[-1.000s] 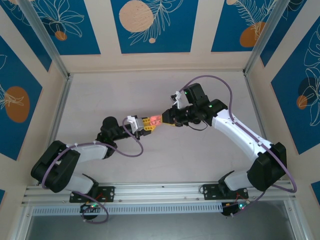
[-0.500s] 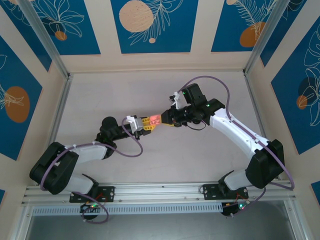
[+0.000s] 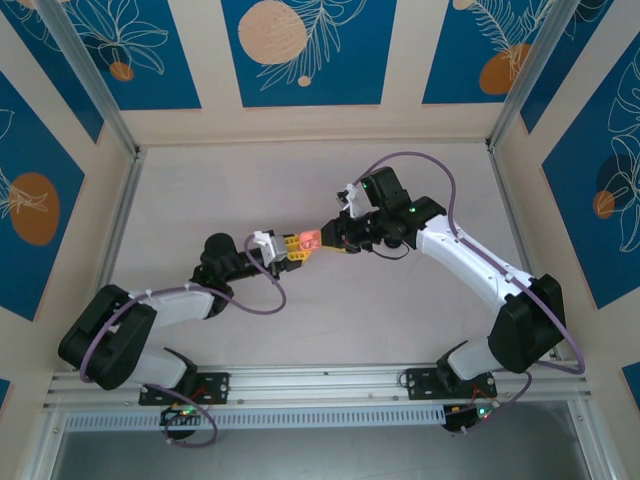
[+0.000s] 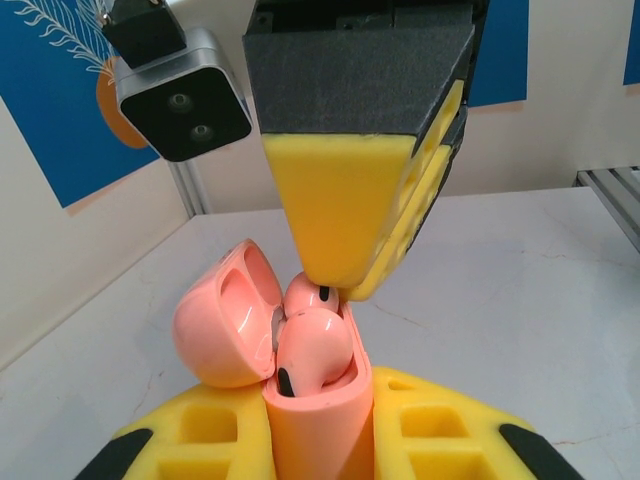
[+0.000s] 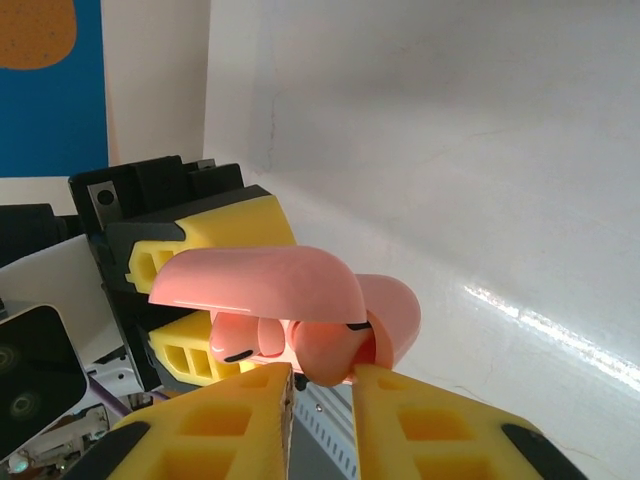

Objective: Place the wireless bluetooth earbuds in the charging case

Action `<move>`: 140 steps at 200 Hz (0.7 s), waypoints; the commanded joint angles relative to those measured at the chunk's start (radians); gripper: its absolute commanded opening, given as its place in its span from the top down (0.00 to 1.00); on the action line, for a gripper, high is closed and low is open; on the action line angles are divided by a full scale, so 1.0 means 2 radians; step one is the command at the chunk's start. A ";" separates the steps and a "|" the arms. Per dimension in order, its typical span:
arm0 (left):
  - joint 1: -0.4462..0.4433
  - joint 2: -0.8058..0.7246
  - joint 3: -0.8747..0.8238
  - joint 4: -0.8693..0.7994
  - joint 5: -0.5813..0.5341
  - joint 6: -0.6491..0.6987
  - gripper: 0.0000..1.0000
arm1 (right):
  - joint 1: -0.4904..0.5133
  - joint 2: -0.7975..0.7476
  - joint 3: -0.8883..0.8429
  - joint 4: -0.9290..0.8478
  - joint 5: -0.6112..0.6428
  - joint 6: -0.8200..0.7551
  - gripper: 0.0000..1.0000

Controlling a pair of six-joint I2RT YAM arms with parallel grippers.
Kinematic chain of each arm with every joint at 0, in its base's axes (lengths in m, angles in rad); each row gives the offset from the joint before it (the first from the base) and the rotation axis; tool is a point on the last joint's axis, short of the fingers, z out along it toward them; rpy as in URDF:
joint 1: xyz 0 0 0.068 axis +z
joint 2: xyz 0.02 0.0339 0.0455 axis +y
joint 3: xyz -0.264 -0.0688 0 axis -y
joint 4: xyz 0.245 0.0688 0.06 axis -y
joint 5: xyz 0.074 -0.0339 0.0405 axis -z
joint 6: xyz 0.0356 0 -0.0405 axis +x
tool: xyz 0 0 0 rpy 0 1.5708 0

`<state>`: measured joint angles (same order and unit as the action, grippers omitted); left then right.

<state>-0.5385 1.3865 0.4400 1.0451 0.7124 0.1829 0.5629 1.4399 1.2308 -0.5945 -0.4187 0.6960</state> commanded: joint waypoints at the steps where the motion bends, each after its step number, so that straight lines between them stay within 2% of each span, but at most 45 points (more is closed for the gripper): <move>1: -0.009 -0.012 0.002 0.004 0.010 0.002 0.85 | -0.002 -0.031 0.008 -0.006 0.005 -0.010 0.75; 33: -0.009 -0.012 0.004 0.000 0.009 0.003 0.85 | 0.005 -0.053 0.009 -0.007 -0.001 -0.010 0.75; 74: -0.010 -0.011 0.005 -0.001 0.009 0.002 0.85 | 0.028 -0.028 0.048 -0.037 0.006 -0.020 0.77; 140: -0.012 -0.014 0.005 -0.004 0.006 0.002 0.85 | 0.043 0.005 0.066 -0.046 0.017 -0.030 0.77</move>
<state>-0.5465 1.3823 0.4400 1.0306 0.7124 0.1829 0.6380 1.4292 1.3296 -0.6460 -0.3923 0.6559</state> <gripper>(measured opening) 0.196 0.227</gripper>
